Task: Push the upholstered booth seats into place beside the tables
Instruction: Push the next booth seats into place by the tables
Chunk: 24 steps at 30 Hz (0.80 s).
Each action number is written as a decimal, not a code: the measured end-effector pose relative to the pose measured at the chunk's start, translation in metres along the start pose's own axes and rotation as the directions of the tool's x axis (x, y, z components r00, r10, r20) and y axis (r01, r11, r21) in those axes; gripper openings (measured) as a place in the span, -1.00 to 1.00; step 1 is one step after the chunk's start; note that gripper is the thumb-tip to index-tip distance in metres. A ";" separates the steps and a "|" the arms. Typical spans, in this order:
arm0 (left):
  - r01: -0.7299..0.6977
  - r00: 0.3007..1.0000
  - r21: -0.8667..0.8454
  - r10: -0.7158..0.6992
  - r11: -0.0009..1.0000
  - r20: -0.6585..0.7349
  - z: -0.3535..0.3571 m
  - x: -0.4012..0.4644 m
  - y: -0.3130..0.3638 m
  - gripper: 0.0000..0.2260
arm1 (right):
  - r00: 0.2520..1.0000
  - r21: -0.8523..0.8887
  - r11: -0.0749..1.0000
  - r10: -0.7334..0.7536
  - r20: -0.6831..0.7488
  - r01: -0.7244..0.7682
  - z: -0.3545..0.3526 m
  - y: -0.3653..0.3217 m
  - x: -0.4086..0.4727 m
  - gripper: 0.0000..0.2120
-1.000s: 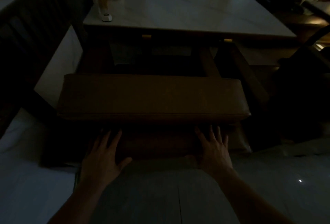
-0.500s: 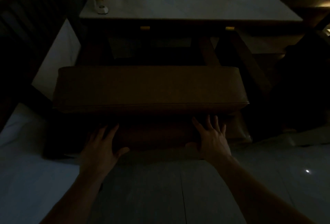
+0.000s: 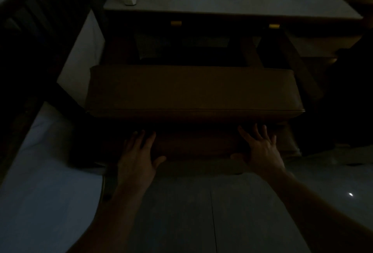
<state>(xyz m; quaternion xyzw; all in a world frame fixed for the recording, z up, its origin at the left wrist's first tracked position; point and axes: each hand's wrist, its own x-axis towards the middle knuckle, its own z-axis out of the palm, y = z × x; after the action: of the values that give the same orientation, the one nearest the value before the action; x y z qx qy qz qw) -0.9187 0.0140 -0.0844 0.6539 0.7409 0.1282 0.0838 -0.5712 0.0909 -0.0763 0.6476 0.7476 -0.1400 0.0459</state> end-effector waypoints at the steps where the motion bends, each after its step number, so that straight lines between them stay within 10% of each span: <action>1: 0.000 1.000 -0.005 0.000 1.000 0.004 0.001 -0.001 0.001 -0.31 | 1.000 -0.007 1.000 0.013 0.005 -0.013 -0.001 0.001 0.000 -0.05; 24: 0.054 0.952 0.090 -0.079 0.994 0.297 -0.027 0.021 0.011 -0.31 | 0.987 -0.029 0.992 0.128 0.096 -0.126 -0.020 -0.027 -0.015 -0.05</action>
<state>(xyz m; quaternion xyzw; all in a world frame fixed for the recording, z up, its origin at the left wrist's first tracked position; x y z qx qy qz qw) -0.9192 0.0334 -0.0551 0.6432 0.7458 -0.0054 0.1731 -0.5930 0.0784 -0.0497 0.6858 0.7032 -0.1597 0.0984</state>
